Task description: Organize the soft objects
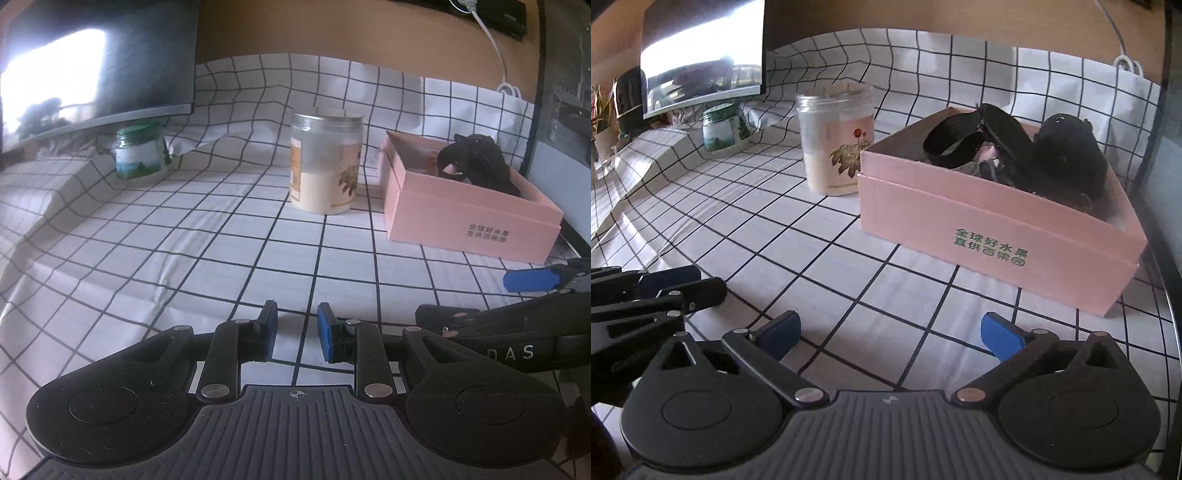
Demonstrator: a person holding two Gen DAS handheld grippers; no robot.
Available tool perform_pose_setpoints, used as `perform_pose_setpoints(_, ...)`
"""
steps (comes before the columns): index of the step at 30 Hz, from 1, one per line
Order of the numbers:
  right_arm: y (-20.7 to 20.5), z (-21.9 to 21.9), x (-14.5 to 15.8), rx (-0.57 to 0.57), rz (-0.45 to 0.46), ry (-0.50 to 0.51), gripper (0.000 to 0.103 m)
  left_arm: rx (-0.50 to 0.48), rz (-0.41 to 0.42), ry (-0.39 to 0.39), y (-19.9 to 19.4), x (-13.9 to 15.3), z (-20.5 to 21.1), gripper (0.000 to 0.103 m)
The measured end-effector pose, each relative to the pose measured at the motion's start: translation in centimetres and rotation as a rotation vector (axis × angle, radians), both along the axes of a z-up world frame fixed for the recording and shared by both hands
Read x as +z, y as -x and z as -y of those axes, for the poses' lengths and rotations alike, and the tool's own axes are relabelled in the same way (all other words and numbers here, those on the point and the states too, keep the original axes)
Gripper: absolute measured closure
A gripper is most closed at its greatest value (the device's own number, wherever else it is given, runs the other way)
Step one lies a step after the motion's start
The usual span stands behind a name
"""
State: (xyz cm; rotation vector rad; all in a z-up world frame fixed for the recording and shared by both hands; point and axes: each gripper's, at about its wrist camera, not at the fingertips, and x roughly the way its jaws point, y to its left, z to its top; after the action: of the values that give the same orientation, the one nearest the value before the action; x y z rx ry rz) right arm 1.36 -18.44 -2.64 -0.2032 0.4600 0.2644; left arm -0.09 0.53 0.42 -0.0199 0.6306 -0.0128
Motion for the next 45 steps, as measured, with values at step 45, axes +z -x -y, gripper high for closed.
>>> perform_pose_setpoints(45, 0.04, 0.00, -0.35, -0.008, 0.035, -0.018, 0.000, -0.010, 0.000, 0.023, 0.64, 0.01, -0.46, 0.077)
